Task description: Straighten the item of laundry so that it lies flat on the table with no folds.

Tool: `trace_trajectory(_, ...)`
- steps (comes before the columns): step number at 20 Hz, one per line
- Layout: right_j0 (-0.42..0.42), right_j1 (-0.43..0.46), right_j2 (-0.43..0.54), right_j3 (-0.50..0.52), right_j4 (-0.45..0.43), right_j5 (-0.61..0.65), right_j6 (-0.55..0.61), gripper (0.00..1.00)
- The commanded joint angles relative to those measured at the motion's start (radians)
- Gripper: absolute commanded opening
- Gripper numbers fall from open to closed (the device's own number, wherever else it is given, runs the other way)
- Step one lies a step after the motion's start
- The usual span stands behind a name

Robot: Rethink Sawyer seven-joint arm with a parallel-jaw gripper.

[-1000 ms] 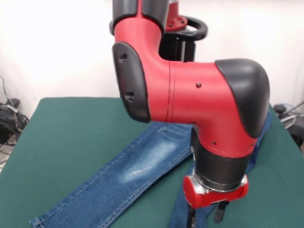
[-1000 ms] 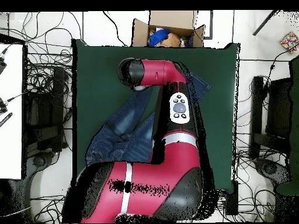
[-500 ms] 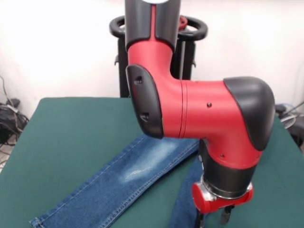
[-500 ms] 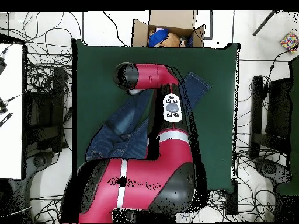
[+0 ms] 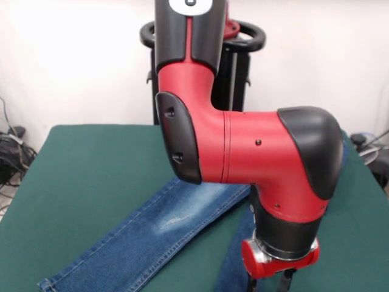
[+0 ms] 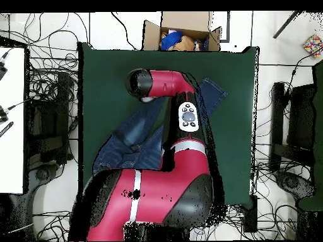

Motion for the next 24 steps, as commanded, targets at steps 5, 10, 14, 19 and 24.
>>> trace_trajectory(5,-0.033,0.058,0.013,0.006,0.027,-0.032,0.177,1.00)
trace_trajectory(10,-0.040,0.074,0.013,-0.038,0.025,-0.006,0.154,1.00)
trace_trajectory(14,-0.043,0.065,0.017,-0.024,0.021,-0.032,0.153,1.00)
trace_trajectory(19,-0.064,0.053,0.047,0.007,0.017,-0.097,0.126,0.00)
trace_trajectory(24,-0.044,0.062,0.015,-0.022,0.029,0.006,0.163,0.00)
